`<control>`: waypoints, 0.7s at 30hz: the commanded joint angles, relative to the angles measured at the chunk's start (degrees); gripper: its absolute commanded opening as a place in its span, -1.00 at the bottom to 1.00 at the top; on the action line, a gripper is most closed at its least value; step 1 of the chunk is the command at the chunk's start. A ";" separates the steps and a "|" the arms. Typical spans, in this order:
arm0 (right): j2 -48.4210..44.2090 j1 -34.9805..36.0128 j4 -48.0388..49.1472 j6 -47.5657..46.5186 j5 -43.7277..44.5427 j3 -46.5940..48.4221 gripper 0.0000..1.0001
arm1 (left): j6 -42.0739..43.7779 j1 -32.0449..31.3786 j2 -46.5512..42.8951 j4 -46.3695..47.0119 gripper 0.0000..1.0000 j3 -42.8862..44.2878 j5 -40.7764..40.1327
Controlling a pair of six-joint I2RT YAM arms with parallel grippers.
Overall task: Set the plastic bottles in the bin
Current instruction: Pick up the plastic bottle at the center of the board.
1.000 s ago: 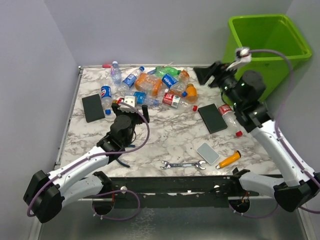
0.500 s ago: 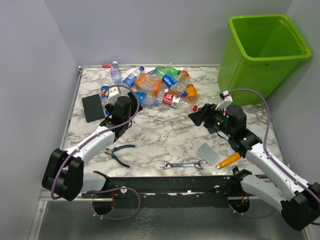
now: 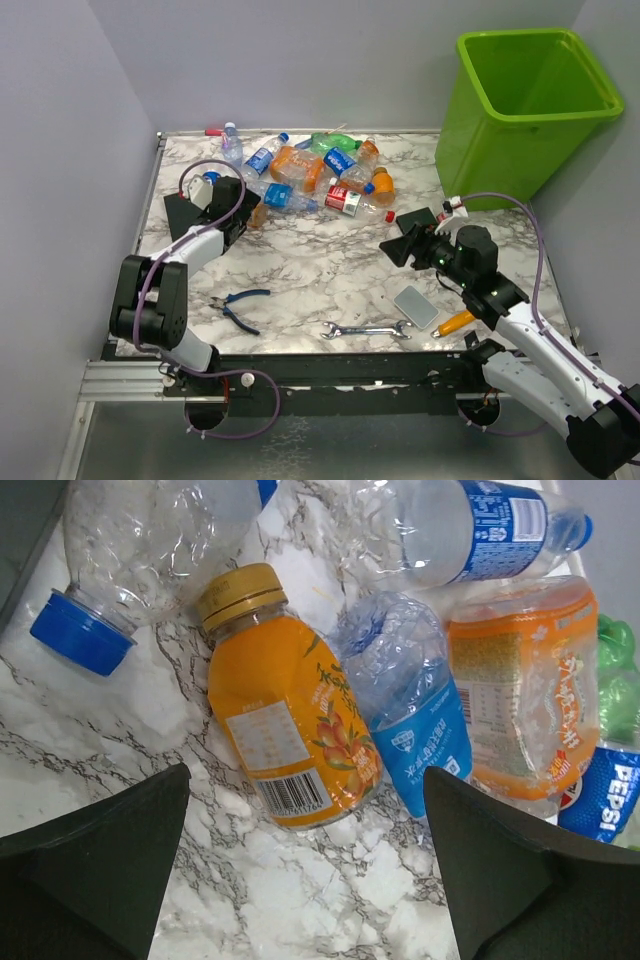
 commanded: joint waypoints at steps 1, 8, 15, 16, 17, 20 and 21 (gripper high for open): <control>-0.24 0.24 -2.32 -0.89 -0.87 1.27 0.53 | -7.00 0.24 5.29 -3.51 0.98 3.55 1.38; -1.23 0.22 -4.35 -0.49 -0.18 2.90 0.53 | -9.12 0.45 11.71 -6.92 0.98 6.89 -0.04; -1.97 0.23 -5.21 -0.23 0.57 3.47 0.53 | -8.44 0.50 12.15 -5.69 0.83 5.42 -0.41; -1.87 0.24 -5.07 -0.12 0.55 3.34 0.53 | -7.98 0.46 12.11 -5.13 0.78 5.17 0.09; -1.76 0.24 -5.03 0.02 0.55 3.24 0.53 | -7.65 0.50 12.00 -4.55 0.74 4.84 0.42; -1.49 0.19 -5.09 0.37 0.44 3.22 0.53 | -6.81 0.50 10.67 -1.86 0.56 2.88 1.16; -1.53 0.19 -5.09 0.42 0.42 3.27 0.53 | -6.62 0.48 10.00 -1.28 0.49 2.09 1.29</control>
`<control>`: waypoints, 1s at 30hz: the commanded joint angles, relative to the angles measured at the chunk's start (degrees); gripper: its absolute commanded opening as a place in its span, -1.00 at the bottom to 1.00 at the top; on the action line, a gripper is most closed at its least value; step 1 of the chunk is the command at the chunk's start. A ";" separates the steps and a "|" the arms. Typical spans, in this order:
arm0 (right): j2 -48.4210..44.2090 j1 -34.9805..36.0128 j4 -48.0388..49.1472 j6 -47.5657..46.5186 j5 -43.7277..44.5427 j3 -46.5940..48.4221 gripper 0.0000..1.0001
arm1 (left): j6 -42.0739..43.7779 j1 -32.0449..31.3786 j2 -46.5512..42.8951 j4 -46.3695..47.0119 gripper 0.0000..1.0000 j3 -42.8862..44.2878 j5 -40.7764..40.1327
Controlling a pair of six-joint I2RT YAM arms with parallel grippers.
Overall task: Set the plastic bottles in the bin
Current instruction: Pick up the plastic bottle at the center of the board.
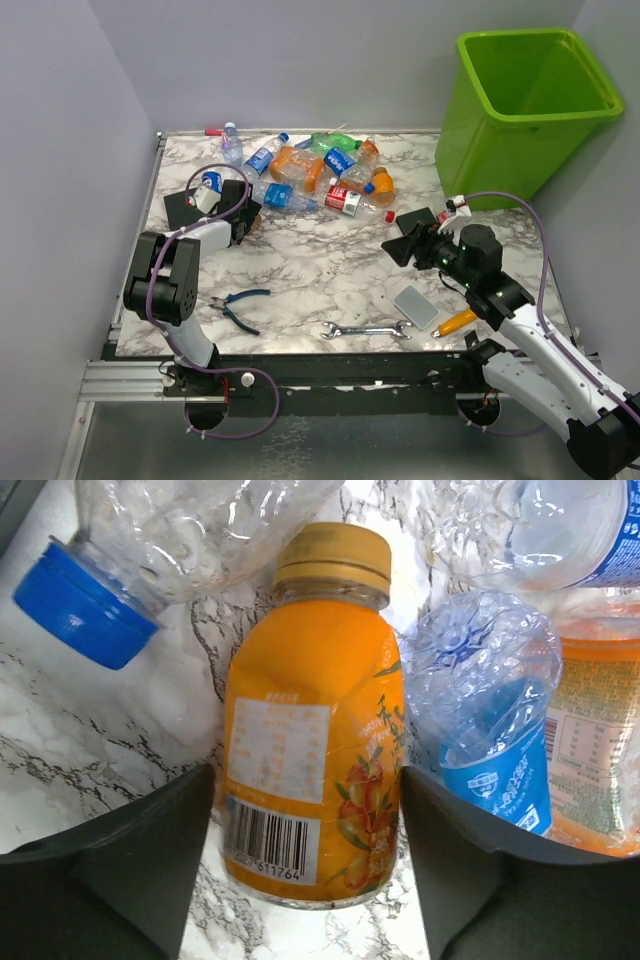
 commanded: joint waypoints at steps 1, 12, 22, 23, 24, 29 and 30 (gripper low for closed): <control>-0.09 0.19 -0.94 0.57 0.36 1.22 0.53 | 1.62 0.38 -2.16 3.65 0.39 -3.77 1.27; -0.07 0.23 -2.83 -2.38 0.16 4.97 0.53 | 11.66 -2.17 -14.92 5.23 -0.27 -6.69 5.92; 1.67 0.21 5.24 -2.50 -10.63 10.89 0.63 | 50.72 -12.24 -36.62 16.33 -0.31 -8.17 23.92; 2.45 0.19 7.15 -2.17 -13.71 12.15 0.63 | 52.40 -13.39 -38.26 19.72 -0.31 -10.38 27.65; 3.38 0.23 7.89 -1.84 -16.76 13.47 0.64 | 54.11 -14.61 -39.55 22.82 -0.31 -12.36 31.76; 8.49 0.23 12.69 2.62 -23.92 16.81 0.62 | 65.61 -22.71 -41.31 31.07 -0.31 -20.60 42.64; 9.31 0.24 12.40 2.43 -23.56 17.13 0.61 | 66.76 -23.93 -41.17 32.52 -0.31 -22.01 42.40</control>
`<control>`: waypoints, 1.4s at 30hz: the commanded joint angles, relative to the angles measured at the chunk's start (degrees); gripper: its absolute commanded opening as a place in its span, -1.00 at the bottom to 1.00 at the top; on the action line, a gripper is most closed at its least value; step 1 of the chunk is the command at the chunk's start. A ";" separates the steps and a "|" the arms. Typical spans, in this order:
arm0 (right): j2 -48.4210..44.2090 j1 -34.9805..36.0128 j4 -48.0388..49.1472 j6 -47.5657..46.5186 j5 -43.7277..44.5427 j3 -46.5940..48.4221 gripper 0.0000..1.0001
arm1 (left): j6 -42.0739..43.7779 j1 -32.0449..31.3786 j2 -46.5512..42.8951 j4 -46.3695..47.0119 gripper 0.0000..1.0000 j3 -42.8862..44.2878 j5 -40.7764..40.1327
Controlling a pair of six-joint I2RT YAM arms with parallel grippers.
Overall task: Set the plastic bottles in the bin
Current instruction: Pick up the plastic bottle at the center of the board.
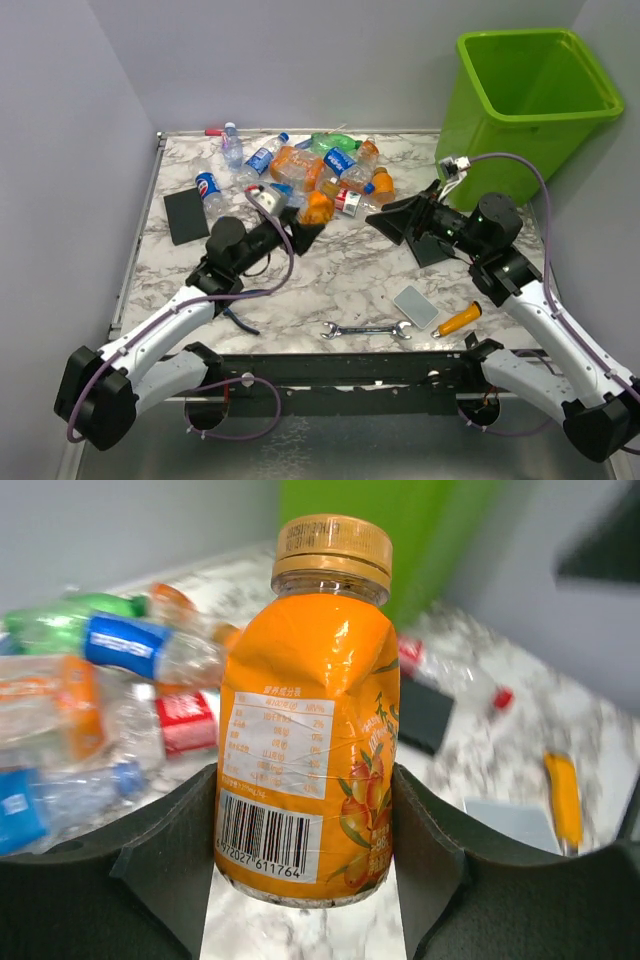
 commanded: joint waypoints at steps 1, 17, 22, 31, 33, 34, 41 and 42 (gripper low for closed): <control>3.24 0.30 4.01 2.43 -6.23 2.30 0.61 | 15.22 -5.77 0.77 9.67 -0.31 -7.44 10.46; 10.66 12.17 9.66 7.58 9.49 0.40 0.59 | 14.58 -11.95 -4.13 22.45 -0.53 -16.59 2.13; 11.35 12.72 7.35 8.15 15.15 1.12 0.55 | 14.33 -12.49 -4.87 22.45 -0.53 -16.69 1.32; 12.38 14.67 9.19 9.36 18.46 -0.46 0.54 | 9.98 -12.58 -4.15 22.39 -0.54 -15.52 -1.63; 13.14 15.34 10.94 9.75 19.03 -0.59 0.48 | 8.50 -12.63 -3.57 22.36 -0.54 -15.12 -1.60; 13.60 15.72 11.65 9.86 19.37 -0.52 0.44 | 7.73 -12.59 -3.25 22.36 -0.54 -14.84 -1.62; 16.84 16.74 15.00 10.27 22.76 0.33 -0.22 | 4.43 -12.61 -2.20 22.36 -0.48 -14.05 0.04; 16.89 16.79 15.48 10.14 23.06 0.15 -0.36 | 4.30 -12.73 -2.27 22.36 -0.44 -14.05 0.12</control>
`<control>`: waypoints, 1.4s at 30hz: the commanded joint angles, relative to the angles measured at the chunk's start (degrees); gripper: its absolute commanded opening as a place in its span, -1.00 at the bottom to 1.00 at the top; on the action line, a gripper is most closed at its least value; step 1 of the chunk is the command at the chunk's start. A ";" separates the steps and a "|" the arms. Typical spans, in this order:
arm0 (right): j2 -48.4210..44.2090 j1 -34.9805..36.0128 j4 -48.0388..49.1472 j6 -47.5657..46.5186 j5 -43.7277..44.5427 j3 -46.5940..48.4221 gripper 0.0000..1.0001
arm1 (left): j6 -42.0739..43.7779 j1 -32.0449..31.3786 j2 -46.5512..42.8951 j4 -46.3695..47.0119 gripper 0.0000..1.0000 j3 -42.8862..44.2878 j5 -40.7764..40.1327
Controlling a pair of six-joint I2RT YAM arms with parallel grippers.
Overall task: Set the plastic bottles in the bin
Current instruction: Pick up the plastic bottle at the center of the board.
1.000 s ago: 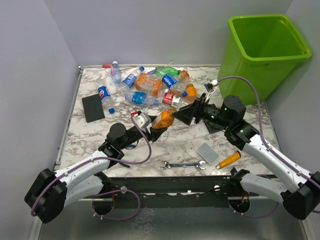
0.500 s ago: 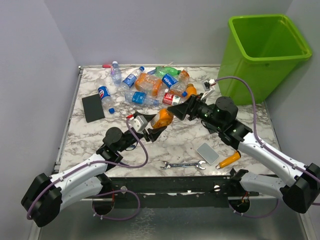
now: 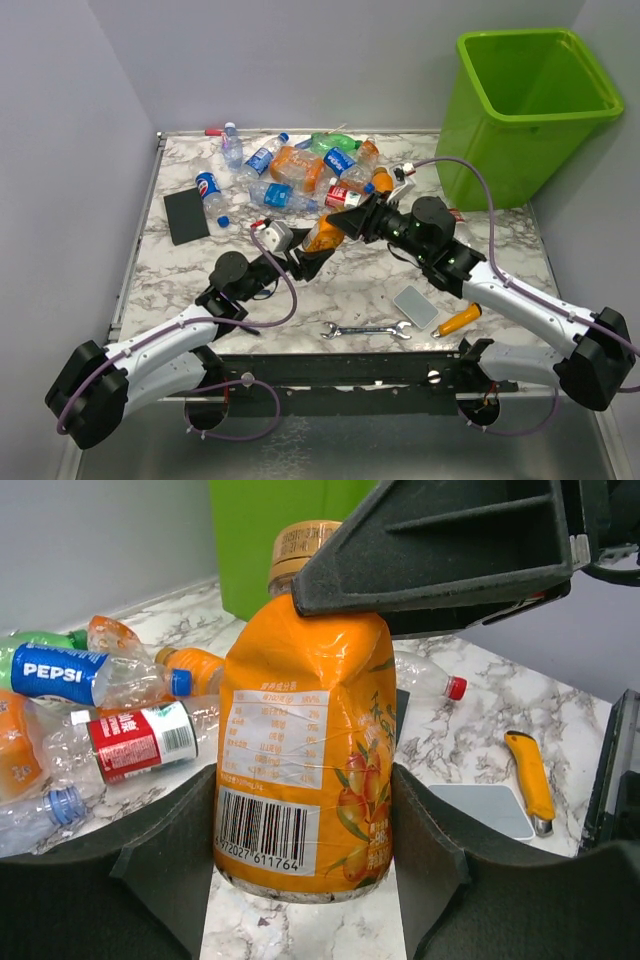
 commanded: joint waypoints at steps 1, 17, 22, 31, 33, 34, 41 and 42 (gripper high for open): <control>0.82 0.51 4.06 0.24 3.90 -0.47 -0.45 | -2.72 -0.38 -0.02 2.26 -0.34 1.93 0.95; 3.94 0.49 -22.06 -14.21 -13.42 15.72 -0.73 | -2.79 -0.38 1.55 -0.22 0.73 3.32 6.14; 5.98 0.47 -23.71 -13.89 -14.67 17.33 -0.71 | -4.13 -0.40 2.96 -0.91 0.19 4.14 4.37; 3.85 0.50 -8.17 -4.99 -8.01 10.19 0.06 | -4.33 -0.41 3.60 -0.43 -0.41 4.44 3.81; 3.82 0.51 -2.19 -1.87 -6.62 7.80 0.12 | -4.63 -0.44 3.61 -0.26 -0.44 4.45 3.62; 3.97 0.52 -0.01 -0.83 -6.09 6.86 0.15 | -4.66 -0.44 3.57 -0.21 -0.45 4.41 3.47; 5.58 0.60 7.32 2.14 -4.01 4.89 0.23 | -4.50 -0.47 3.13 0.14 -0.53 3.97 2.13; 5.56 0.65 8.06 2.49 -3.55 4.58 0.25 | -4.48 -0.51 3.25 0.22 -0.54 4.01 2.10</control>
